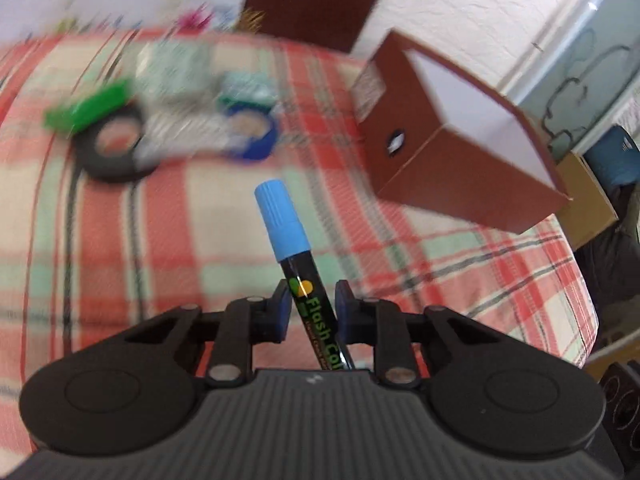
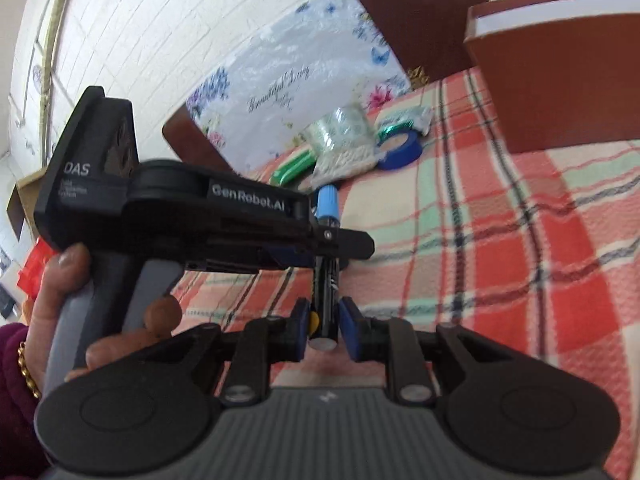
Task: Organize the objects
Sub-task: 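Pass the marker from the right gripper to the left gripper, then lower the marker into the brown box and open the left gripper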
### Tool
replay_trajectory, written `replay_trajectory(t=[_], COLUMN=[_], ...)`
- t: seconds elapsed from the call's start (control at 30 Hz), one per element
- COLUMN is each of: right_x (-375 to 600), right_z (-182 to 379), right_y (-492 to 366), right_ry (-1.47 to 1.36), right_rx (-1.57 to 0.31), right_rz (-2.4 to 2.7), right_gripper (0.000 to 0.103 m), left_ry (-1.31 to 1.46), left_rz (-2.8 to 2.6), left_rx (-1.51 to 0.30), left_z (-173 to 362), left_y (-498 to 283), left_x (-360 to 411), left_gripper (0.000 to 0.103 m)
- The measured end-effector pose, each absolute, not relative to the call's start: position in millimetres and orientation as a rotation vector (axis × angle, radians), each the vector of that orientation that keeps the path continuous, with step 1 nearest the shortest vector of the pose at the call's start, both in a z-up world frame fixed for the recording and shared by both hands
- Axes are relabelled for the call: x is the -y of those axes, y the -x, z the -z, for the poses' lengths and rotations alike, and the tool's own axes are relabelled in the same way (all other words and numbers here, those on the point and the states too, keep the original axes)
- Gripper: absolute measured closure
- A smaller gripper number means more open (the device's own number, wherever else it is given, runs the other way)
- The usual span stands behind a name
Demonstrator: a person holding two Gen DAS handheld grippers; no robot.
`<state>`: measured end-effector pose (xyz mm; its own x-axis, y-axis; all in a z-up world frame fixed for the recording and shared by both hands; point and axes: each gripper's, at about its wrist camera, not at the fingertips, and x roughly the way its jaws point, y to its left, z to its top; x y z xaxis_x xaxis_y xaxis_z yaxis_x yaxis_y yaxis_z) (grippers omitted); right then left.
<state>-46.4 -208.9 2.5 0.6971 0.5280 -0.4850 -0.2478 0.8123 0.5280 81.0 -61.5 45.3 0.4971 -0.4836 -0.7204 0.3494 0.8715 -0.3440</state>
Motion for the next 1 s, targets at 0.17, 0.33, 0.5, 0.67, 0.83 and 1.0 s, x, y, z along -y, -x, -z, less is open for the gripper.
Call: replay_trajectory(t=[0.17,0.33,0.5,0.67,0.83,1.0], right_x=[242.9,284.1,316.4,323.9,329.3,347.5], right_z=[-40.1,-70.9,-66.2,-46.3,-43.0,-46.7], right_y=[36.9,1.4,-42.9,-71.9,-66.2,-44.0], right_ry=[-0.403,-0.404,-0.431,-0.395,-0.305,-0.343], right_rx=[-0.458,-0.300,-0.278,-0.317,-0.291,-0.274], right_rz=[-0.342,-0.207,-0.102,-0.040,0.015,0.072], right_gripper=[0.085,0.085,0.085,0.078,0.068,0.067], left_ry=[0.076,-0.005,-0.062,-0.127,-0.119,-0.110], left_rz=[0.618,0.688,0.688,0.593,0.538,0.518], left_rx=[-0.763,-0.692,-0.721,-0.718,-0.714,-0.618], left_z=[-109.2,-133.6,-118.2,-103.6,-103.3,-115.6], left_y=[-106.3,-141.3,-174.2,-188.4,-190.6,-171.5], left_x=[123.0,185.4,222.1,229.4,215.3,207.6], left_gripper=[0.080,0.082,0.083,0.066,0.066,0.058])
